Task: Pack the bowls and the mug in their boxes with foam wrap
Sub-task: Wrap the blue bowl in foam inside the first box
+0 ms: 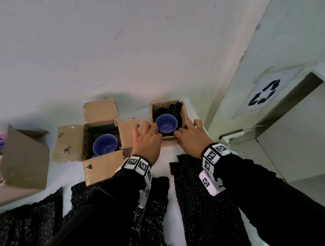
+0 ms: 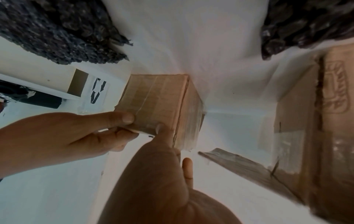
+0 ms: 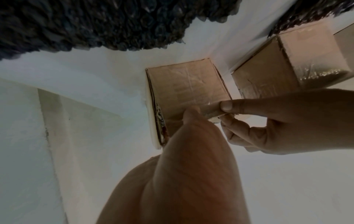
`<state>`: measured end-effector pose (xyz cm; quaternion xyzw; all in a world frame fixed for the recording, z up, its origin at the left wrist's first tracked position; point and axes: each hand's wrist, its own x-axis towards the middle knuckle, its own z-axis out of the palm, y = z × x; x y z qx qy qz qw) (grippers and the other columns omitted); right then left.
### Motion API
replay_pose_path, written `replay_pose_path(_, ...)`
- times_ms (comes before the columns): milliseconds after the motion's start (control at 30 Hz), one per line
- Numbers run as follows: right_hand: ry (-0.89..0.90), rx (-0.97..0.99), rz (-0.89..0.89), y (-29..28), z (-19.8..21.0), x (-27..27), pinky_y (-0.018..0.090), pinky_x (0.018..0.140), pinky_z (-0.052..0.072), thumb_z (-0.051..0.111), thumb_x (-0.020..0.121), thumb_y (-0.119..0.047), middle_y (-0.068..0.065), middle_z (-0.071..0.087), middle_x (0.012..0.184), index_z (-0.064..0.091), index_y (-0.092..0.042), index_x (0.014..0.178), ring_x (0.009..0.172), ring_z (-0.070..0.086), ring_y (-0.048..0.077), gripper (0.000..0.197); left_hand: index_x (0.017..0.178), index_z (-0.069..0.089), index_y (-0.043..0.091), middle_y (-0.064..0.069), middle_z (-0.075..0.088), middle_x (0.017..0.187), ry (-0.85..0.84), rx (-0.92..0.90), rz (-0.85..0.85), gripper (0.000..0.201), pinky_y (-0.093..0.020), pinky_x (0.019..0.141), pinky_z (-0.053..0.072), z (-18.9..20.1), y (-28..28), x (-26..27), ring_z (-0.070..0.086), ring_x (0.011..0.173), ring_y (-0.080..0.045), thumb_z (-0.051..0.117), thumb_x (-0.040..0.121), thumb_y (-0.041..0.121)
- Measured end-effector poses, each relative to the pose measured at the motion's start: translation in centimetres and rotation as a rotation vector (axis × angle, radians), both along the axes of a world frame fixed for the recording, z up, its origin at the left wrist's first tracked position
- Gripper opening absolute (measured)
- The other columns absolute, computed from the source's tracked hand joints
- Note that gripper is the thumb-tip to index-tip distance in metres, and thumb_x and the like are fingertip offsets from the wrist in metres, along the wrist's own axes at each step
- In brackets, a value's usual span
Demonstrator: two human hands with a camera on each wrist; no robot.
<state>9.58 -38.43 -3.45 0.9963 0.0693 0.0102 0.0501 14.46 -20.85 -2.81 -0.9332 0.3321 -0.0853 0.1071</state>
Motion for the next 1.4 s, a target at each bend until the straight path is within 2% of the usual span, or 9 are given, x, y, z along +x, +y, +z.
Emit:
replay_pose_path(233, -0.071, 0.173, -0.077, -1.6, 2.1, -2.9, 0.042, 0.091, 0.027, 0.059, 0.083, -0.032, -0.005, 0.055, 0.127, 0.063, -0.027, 0.116, 0.121, 0.039, 0.026, 0.034, 0.118, 0.054, 0.022, -0.002, 0.051, 0.119, 0.037, 0.011, 0.011, 0.039, -0.052, 0.101, 0.017, 0.4, -0.2, -1.5, 0.042, 0.114, -0.029, 0.058, 0.084, 0.041)
replay_pose_path(400, -0.02, 0.526, -0.182, -2.9, 2.6, -7.8, 0.034, 0.081, 0.043, 0.06, 0.089, -0.03, -0.004, 0.062, 0.1, 0.063, -0.026, 0.109, 0.095, 0.056, 0.019, 0.021, 0.123, 0.051, 0.023, 0.0, 0.049, 0.127, 0.068, -0.12, -0.097, 0.05, -0.046, 0.098, 0.028, 1.1, -0.4, -5.2, 0.041, 0.118, -0.027, 0.06, 0.08, 0.047)
replay_pose_path(533, 0.16, 0.567, -0.264, -2.0, 1.1, -13.0, 0.033, 0.072, 0.05, 0.063, 0.086, -0.03, -0.006, 0.06, 0.082, 0.062, -0.025, 0.086, 0.08, 0.059, 0.017, 0.005, 0.127, 0.051, 0.029, 0.003, 0.05, 0.128, 0.339, -0.127, -0.255, 0.042, -0.039, 0.098, 0.033, 0.6, -0.6, -8.6, 0.043, 0.119, -0.022, 0.053, 0.087, 0.043)
replay_pose_path(767, 0.23, 0.369, -0.557, 0.5, -2.9, -20.9, 0.036, 0.077, 0.047, 0.055, 0.067, -0.079, -0.004, 0.048, 0.101, 0.043, -0.027, 0.098, 0.095, 0.051, 0.02, 0.062, 0.124, 0.054, 0.027, 0.0, 0.053, 0.122, 0.75, 0.006, -0.23, 0.037, -0.04, 0.094, 0.045, -2.1, 0.5, -13.0, 0.054, 0.112, -0.022, 0.055, 0.091, 0.044)
replay_pose_path(833, 0.258, 0.304, -0.579, 1.2, -3.5, -22.1, 0.036, 0.082, 0.045, 0.056, 0.064, -0.081, -0.004, 0.045, 0.107, 0.044, -0.028, 0.104, 0.103, 0.046, 0.02, 0.067, 0.124, 0.054, 0.026, -0.001, 0.049, 0.124, 0.783, 0.016, -0.203, 0.037, -0.041, 0.095, 0.044, -2.6, 0.8, -13.8, 0.052, 0.113, -0.023, 0.055, 0.091, 0.044)
replay_pose_path(1000, 0.183, 0.313, -0.503, 1.6, -3.5, -22.3, 0.037, 0.087, 0.036, 0.06, 0.087, -0.047, -0.006, 0.055, 0.114, 0.059, -0.033, 0.109, 0.113, 0.046, 0.021, 0.026, 0.128, 0.05, 0.027, -0.001, 0.047, 0.127, 0.707, -0.007, -0.199, 0.043, -0.041, 0.096, 0.042, -2.7, 1.0, -14.7, 0.046, 0.118, -0.024, 0.057, 0.089, 0.045)
replay_pose_path(1167, -0.031, 0.391, -0.379, 1.5, -1.7, -22.0, 0.038, 0.079, 0.035, 0.056, 0.089, -0.032, -0.007, 0.061, 0.105, 0.062, -0.031, 0.102, 0.1, 0.053, 0.023, 0.015, 0.145, 0.028, 0.034, -0.002, 0.04, 0.133, 0.369, -0.196, -0.275, 0.089, -0.038, 0.091, 0.044, -1.4, 1.0, -14.9, 0.041, 0.115, -0.025, 0.074, 0.069, 0.036)
replay_pose_path(1300, -0.094, 0.373, -0.285, 1.0, 0.4, -21.4, 0.038, 0.082, 0.034, 0.046, 0.095, -0.027, -0.008, 0.062, 0.103, 0.054, -0.029, 0.107, 0.098, 0.053, 0.021, 0.015, 0.108, 0.061, 0.028, -0.002, 0.053, 0.128, 0.135, -0.328, -0.367, 0.044, -0.041, 0.087, 0.037, -0.4, 0.3, -14.0, 0.048, 0.113, -0.03, 0.068, 0.066, 0.022)
replay_pose_path(1400, -0.141, 0.465, -0.326, 0.8, 1.7, -20.7, 0.039, 0.086, 0.033, 0.037, 0.1, -0.022, -0.005, 0.063, 0.104, 0.051, -0.024, 0.114, 0.097, 0.054, 0.022, 0.02, 0.09, 0.06, 0.02, 0.002, 0.065, 0.099, 0.079, -0.35, -0.378, 0.02, -0.039, 0.087, 0.032, 0.9, -0.4, -13.3, 0.054, 0.106, -0.027, 0.066, 0.071, 0.024)
